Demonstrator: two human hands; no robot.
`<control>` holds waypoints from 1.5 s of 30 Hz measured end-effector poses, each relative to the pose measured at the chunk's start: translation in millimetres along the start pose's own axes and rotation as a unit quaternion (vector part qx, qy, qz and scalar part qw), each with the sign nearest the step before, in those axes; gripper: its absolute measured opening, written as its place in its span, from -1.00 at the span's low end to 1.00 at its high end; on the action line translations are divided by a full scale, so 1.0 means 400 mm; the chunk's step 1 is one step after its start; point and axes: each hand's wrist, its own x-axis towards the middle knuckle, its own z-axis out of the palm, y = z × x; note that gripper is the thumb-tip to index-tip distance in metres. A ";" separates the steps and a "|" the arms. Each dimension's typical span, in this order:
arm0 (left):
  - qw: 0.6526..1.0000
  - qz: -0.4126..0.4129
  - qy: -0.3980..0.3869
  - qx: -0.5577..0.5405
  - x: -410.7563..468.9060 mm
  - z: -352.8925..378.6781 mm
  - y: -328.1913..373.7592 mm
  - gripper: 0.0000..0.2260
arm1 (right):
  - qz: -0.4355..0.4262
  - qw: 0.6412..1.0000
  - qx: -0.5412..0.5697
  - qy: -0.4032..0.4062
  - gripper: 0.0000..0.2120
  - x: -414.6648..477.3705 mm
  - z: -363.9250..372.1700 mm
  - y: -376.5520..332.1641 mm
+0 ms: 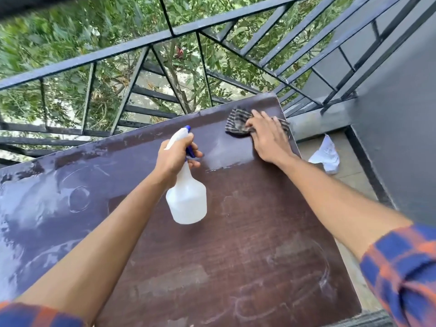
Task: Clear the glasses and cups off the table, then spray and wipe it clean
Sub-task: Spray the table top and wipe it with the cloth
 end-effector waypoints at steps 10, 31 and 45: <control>1.000 0.006 -0.016 0.008 -0.054 0.053 -0.019 -0.73 | 0.117 0.993 0.018 -0.006 -0.74 0.038 -0.061 0.072; 0.997 -0.028 0.077 -0.018 -0.224 -0.075 -0.163 -0.73 | -0.060 0.988 -0.086 -0.114 -0.36 -0.227 0.127 -0.290; 0.995 -0.030 0.082 -0.047 -0.298 -0.061 -0.217 -0.72 | 0.091 0.992 -0.090 -0.006 -0.45 -0.216 -0.022 -0.026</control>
